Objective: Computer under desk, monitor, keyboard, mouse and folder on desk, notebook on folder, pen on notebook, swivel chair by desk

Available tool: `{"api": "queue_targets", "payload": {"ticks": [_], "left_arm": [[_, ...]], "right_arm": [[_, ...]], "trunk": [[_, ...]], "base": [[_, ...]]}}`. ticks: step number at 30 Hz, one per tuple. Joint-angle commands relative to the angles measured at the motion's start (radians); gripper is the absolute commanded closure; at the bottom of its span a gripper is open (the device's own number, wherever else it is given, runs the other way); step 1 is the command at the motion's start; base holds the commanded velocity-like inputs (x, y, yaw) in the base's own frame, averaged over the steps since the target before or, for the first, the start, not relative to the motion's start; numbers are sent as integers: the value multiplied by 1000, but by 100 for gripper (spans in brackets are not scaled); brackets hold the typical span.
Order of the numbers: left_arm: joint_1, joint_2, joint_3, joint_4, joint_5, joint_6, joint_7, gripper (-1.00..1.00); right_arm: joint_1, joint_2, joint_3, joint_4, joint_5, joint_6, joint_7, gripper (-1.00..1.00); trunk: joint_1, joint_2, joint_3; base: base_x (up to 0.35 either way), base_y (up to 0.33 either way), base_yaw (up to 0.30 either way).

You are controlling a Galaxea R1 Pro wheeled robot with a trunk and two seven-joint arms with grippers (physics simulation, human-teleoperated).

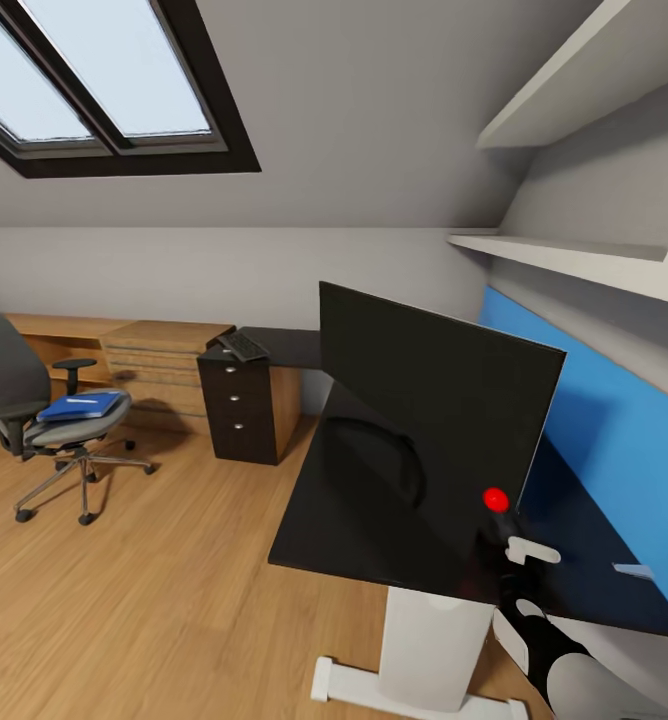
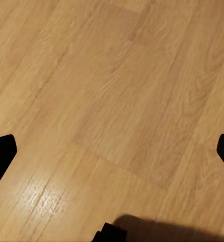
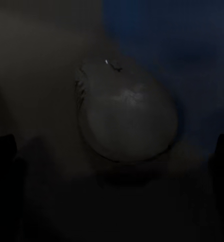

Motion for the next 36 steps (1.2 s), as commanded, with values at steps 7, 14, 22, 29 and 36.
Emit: {"api": "queue_targets", "payload": {"ticks": [7,14,22,29,36], "left_arm": [[-1,0,-8,0,9,-3,4,-100],[-1,0,-8,1,9,-3,5,-100],[-1,0,-8,1,9,-3,5,-100],[-1,0,-8,1,9,-3,4,-100],[-1,0,-8,2,9,-3,4,-100]], "right_arm": [[0,0,-6,31,-23,1,9,-100],[0,0,-6,31,-23,1,9,-100],[0,0,-6,30,-23,1,9,-100],[0,0,-6,30,-23,1,9,-100],[0,-1,-6,30,-23,0,9,-100]], "trunk": [[0,0,-1],[0,0,-1],[0,0,-1],[0,0,-1],[0,0,-1]], "base": [[102,0,0],[18,0,0],[2,0,0],[58,-4,0],[33,-4,0]]}}
